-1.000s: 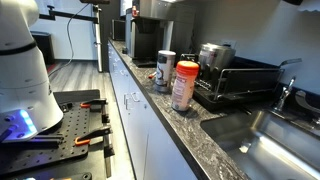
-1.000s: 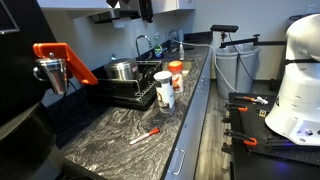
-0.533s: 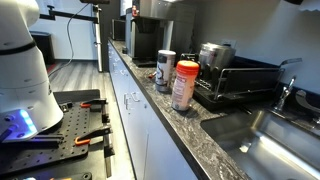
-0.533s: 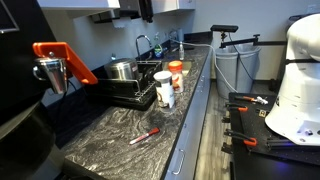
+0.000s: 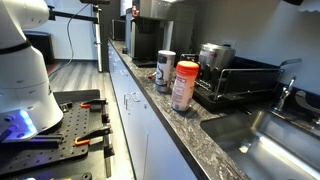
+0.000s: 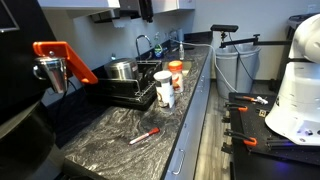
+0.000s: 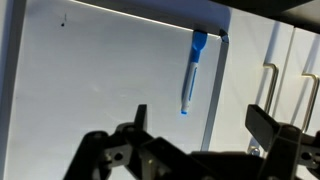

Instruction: Remove the blue marker from the cabinet and put it on the counter

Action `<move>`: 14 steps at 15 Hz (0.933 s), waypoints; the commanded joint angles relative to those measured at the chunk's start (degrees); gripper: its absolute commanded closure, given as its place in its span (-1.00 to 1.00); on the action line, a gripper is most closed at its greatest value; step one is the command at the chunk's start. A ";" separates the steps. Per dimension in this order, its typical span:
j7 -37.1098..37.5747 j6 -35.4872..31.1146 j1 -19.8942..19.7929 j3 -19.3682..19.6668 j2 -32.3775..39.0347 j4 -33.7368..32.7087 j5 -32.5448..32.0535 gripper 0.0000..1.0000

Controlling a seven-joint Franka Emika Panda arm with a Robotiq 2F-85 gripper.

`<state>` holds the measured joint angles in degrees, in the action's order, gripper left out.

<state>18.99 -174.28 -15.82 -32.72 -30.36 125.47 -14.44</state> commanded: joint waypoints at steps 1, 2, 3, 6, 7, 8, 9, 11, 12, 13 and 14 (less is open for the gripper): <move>0.01 0.00 -0.64 -0.68 0.38 -0.33 0.00 -1.00; 0.01 0.00 -0.84 -0.98 0.70 -0.55 0.00 -1.00; 0.01 0.00 -0.85 -1.05 0.90 -0.69 0.00 -1.00; 1.69 -0.90 -2.88 -2.51 -0.41 -0.38 -0.37 -1.00; 3.13 -1.28 -4.81 -3.84 -1.86 0.13 -0.77 -1.00; 4.55 -1.55 -6.71 -5.09 -3.16 0.46 -1.01 -1.00; 5.73 -1.46 -8.64 -6.34 -4.42 0.80 -1.02 -1.00; 8.39 -0.98 -12.98 -9.60 -6.56 0.57 -0.78 -1.00; 9.68 -0.77 -14.79 -10.95 -7.59 0.42 -0.43 -1.00; 9.19 -1.05 -16.29 -11.86 -8.96 0.81 1.56 -1.00; 9.71 -1.12 -17.54 -12.81 -9.78 0.72 2.31 -1.00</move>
<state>26.38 -174.51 -28.50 -42.64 -35.87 125.19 -14.09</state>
